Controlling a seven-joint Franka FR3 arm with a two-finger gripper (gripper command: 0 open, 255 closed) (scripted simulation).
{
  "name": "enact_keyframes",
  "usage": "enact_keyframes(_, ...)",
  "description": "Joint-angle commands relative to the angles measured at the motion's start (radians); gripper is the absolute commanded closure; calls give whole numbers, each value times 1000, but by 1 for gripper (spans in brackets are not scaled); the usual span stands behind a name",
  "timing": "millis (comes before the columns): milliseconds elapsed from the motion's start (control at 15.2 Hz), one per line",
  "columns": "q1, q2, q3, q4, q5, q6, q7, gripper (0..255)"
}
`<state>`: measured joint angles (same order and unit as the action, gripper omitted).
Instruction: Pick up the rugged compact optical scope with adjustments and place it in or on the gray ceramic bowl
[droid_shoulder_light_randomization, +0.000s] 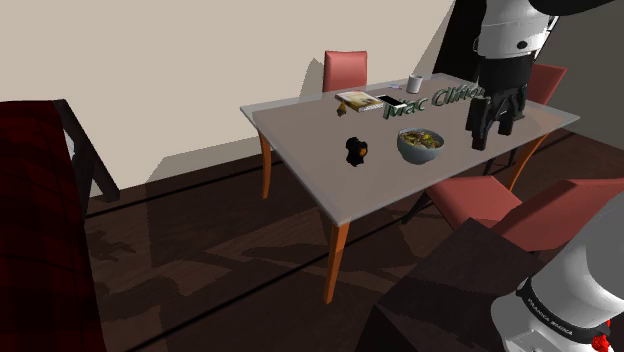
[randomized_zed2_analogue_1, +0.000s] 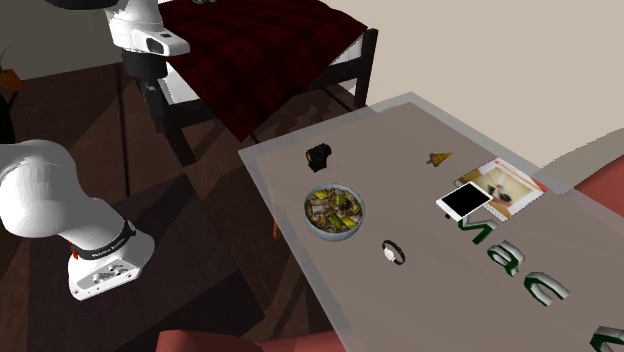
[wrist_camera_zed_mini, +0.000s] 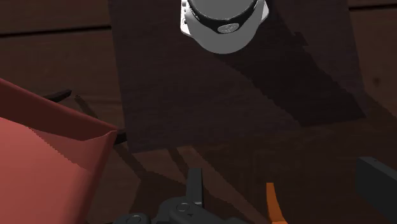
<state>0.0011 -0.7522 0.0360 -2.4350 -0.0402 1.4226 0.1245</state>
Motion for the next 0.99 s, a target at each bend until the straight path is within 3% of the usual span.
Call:
enact_keyframes(0,0,0,0,0,0,0,0,0)
enact_keyframes(462,-20,196,-32,-2,-17,258,-15,0)
enact_keyframes(924,-35,426,-60,66,-21,482,-33,0)
